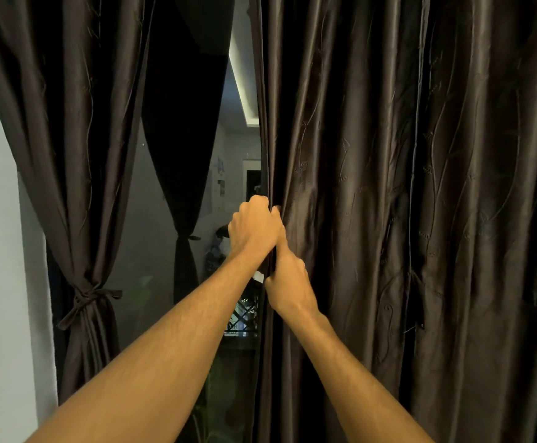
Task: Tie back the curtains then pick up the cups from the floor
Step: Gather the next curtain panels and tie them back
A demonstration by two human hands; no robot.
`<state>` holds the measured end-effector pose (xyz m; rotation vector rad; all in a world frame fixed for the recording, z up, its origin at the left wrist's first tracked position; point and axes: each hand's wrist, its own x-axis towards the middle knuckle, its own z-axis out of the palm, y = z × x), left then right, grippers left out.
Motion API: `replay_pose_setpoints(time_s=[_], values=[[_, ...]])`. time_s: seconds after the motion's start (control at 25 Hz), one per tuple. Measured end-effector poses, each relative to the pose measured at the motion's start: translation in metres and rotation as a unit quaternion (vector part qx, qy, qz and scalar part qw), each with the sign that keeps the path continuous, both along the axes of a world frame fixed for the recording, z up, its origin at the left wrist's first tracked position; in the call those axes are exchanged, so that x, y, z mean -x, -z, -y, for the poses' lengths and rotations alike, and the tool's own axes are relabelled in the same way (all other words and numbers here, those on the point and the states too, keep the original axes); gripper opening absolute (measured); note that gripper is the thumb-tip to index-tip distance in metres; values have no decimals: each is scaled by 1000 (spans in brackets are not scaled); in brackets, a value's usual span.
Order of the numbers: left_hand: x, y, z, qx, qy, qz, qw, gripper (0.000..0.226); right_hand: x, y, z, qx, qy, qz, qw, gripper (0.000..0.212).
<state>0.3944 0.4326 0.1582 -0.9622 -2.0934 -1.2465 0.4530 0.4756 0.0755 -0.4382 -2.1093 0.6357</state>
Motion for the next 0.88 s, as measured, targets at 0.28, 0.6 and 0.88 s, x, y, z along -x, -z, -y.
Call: replay_pose_setpoints(time_s=[0.28, 0.6, 0.88], values=[[-13, 1, -2, -9, 105, 78, 991, 31, 6, 9, -6, -22, 11, -13, 1000, 77], [-23, 4, -1, 52, 70, 15, 996, 18, 2, 10, -10, -63, 33, 22, 997, 49], [-31, 4, -4, 55, 49, -5, 997, 11, 0, 9, -4, 5, 40, -33, 999, 54]])
